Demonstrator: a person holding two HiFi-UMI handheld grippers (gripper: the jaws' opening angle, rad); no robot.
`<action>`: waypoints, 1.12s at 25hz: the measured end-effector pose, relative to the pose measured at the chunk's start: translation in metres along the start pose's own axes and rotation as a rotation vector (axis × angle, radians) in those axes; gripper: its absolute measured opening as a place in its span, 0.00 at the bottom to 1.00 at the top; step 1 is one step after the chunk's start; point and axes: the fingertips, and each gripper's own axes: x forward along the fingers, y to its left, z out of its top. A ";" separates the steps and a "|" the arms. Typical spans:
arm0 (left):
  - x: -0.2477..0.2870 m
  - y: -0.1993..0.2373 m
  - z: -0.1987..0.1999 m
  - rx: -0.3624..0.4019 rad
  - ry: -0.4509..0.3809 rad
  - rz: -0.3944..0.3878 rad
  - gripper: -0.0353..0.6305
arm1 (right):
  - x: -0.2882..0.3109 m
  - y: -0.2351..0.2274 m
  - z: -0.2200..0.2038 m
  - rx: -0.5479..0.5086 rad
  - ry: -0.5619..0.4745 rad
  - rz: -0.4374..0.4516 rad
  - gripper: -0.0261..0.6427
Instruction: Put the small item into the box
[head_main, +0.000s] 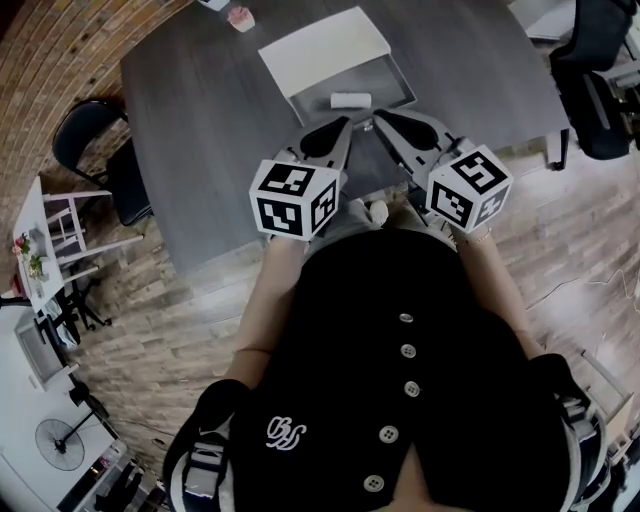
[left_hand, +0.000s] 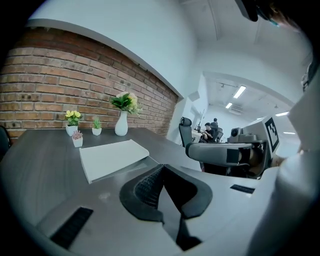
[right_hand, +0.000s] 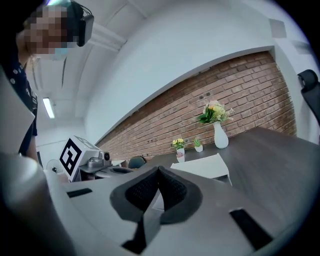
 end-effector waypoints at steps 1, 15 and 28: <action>0.001 -0.001 0.000 -0.006 -0.003 -0.004 0.07 | -0.001 0.000 -0.001 0.001 0.000 0.000 0.04; 0.008 -0.002 -0.001 -0.051 0.001 -0.021 0.07 | 0.002 -0.001 -0.015 0.018 0.033 0.025 0.04; 0.012 -0.003 -0.012 -0.079 0.018 -0.032 0.07 | 0.003 -0.005 -0.026 0.018 0.061 0.015 0.04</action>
